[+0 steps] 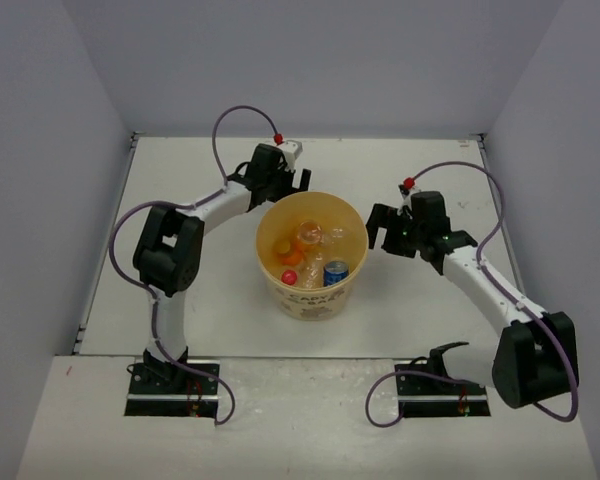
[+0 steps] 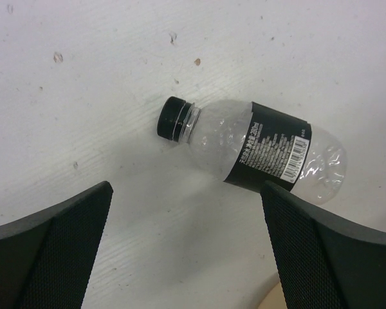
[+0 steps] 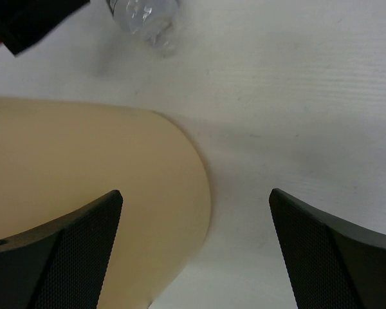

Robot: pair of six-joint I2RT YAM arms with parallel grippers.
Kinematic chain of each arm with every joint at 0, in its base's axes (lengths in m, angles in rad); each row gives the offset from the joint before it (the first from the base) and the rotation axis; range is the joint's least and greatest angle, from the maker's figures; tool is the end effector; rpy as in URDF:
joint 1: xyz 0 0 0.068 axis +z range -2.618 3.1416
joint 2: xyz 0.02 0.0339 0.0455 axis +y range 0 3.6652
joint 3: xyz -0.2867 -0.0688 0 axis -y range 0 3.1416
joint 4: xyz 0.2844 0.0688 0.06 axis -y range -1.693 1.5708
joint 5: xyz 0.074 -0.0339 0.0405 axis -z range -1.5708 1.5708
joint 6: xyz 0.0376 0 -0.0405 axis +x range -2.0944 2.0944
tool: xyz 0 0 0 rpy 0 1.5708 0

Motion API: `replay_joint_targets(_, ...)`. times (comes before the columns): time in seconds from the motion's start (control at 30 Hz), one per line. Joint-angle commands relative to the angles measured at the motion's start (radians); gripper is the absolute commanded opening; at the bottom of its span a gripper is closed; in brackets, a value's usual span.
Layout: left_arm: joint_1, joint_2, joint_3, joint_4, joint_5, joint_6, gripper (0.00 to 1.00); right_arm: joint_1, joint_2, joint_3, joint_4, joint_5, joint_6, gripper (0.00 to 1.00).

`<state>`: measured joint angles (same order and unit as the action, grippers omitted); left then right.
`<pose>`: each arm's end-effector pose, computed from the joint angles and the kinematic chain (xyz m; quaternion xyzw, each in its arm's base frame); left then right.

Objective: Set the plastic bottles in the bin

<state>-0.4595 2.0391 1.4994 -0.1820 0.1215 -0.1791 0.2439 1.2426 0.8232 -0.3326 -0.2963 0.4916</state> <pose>0.4531 -0.2293 0.2011 0.1519 0.8971 -0.1816 0.3730 0.2808 0.0812 0.2488 0.0538 0.9076 0.2679 0.3187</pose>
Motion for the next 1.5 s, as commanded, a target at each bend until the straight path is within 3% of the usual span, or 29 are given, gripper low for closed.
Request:
replay_joint_targets(0.0, -0.004, -0.048, 0.008, 0.011, -0.015, 0.012, 1.00, 0.162, 0.023, -0.037, 0.037, -0.011, 0.079, 0.99)
replay_joint_targets(0.33, -0.002, -0.064, 0.089, -0.073, -0.066, 0.032, 1.00, 0.473, 0.198, 0.107, 0.135, -0.001, 0.202, 0.99)
replay_joint_targets(0.47, -0.002, -0.081, 0.093, -0.088, -0.088, 0.035, 1.00, 0.522, 0.297, 0.201, 0.125, -0.020, 0.184, 0.99)
replay_joint_targets(0.63, -0.002, -0.083, 0.091, -0.096, -0.097, 0.041, 1.00, 0.532, 0.308, 0.257, 0.101, 0.032, 0.147, 0.99)
replay_joint_targets(0.8, -0.002, -0.065, 0.100, -0.107, -0.086, 0.028, 1.00, 0.475, 0.237, 0.226, 0.055, 0.142, 0.129, 0.99)
replay_joint_targets(1.07, -0.007, -0.003, 0.138, -0.087, -0.028, -0.083, 1.00, 0.243, 0.044, 0.100, 0.017, 0.228, 0.097, 0.99)
replay_joint_targets(1.23, -0.012, 0.088, 0.204, -0.087, -0.002, -0.182, 1.00, 0.175, -0.063, 0.030, 0.004, 0.285, 0.077, 0.99)
replay_joint_targets(1.47, -0.036, 0.192, 0.274, -0.122, -0.018, -0.208, 1.00, 0.103, -0.125, -0.024, 0.005, 0.305, 0.034, 0.99)
